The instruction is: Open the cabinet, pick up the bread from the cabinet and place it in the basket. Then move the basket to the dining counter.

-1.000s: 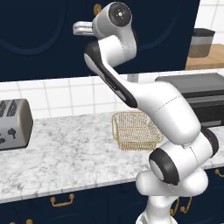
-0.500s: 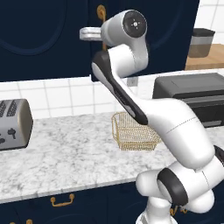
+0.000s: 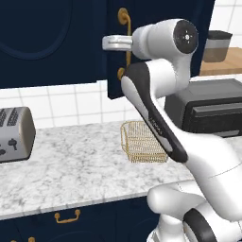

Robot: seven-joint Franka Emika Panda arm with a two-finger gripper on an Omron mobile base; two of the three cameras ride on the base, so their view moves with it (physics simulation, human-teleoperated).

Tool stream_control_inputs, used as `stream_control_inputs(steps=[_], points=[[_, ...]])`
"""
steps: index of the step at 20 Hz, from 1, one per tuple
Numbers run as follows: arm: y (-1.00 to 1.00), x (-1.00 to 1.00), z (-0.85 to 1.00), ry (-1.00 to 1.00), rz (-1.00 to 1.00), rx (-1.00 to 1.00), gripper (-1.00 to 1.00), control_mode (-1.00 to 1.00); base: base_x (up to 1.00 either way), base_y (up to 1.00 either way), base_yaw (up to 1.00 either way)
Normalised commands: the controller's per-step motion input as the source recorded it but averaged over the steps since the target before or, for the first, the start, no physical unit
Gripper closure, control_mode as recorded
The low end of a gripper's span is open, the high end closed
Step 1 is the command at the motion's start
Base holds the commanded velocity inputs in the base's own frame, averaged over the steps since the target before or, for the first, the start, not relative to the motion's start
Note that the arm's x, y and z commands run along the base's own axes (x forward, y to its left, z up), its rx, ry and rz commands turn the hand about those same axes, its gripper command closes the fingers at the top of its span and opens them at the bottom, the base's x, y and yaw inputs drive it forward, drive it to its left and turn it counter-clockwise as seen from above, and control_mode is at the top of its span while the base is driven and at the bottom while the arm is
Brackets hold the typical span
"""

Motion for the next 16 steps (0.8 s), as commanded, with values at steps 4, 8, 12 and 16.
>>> stream_control_inputs(steps=[4,8,12,16], points=[[-0.57,-1.0,0.27,0.0,0.16,0.04,1.0,-1.0,0.0,0.0,0.0],[-0.58,-1.0,0.18,0.0,0.13,0.02,1.0,-1.0,0.0,0.0,0.0],[-0.79,-1.0,0.09,0.03,0.13,0.01,1.0,-1.0,0.0,0.0,0.0],[-0.49,-0.57,-0.02,0.09,0.08,0.0,-1.0,-1.0,0.0,0.0,0.0]])
